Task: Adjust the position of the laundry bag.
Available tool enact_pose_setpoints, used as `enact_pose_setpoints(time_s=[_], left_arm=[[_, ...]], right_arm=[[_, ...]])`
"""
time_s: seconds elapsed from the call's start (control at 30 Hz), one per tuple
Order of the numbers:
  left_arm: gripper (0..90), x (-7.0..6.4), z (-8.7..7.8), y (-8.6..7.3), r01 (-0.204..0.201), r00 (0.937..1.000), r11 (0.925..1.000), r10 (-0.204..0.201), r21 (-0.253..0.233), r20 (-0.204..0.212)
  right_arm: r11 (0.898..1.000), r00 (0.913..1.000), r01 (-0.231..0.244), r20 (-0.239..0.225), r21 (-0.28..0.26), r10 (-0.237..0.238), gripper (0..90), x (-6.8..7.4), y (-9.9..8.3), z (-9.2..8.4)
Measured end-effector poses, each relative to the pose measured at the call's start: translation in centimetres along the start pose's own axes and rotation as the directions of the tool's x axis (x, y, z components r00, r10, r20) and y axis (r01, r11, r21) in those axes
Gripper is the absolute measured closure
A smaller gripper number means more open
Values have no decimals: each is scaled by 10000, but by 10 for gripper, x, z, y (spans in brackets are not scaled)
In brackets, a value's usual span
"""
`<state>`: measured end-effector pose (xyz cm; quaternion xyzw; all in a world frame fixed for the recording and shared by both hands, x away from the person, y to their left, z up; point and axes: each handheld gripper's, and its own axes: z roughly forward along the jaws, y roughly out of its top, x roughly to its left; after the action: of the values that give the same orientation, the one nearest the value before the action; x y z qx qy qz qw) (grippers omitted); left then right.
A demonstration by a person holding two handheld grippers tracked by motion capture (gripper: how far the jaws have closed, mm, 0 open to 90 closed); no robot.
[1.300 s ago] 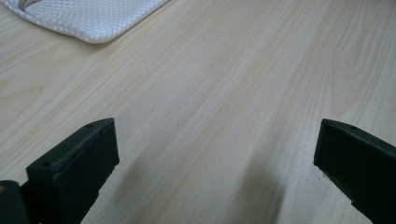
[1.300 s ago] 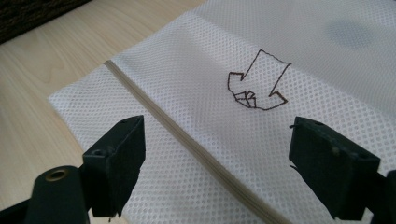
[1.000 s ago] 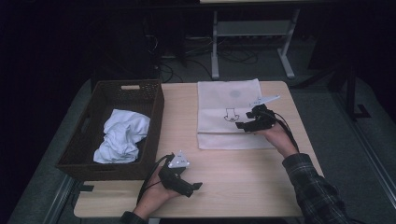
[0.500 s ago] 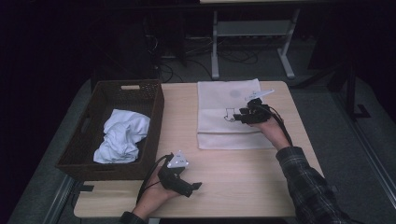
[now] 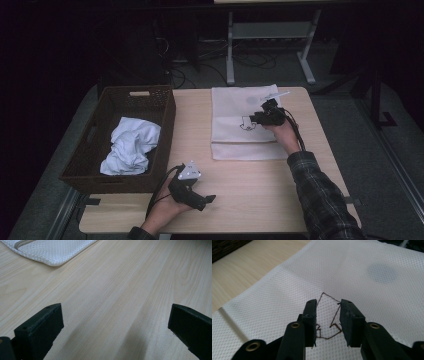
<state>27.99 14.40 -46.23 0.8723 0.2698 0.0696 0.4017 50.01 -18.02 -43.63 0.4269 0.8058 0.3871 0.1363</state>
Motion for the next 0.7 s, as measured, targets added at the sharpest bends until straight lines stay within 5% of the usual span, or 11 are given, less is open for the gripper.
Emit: enact_pose_setpoints(time_s=[0.23, 0.7], left_arm=[[0, 0, -1, 0, 36, 10000, 10000, -36, -40, 7], [0, 0, -2, 0, 56, 10000, 10000, -56, -78, -38]], right_arm=[[9997, 9987, -215, 471, 80, 211, 779, -6, 9, 17], [9976, 9984, -327, 491, 609, 298, 892, -8, 13, 40]])
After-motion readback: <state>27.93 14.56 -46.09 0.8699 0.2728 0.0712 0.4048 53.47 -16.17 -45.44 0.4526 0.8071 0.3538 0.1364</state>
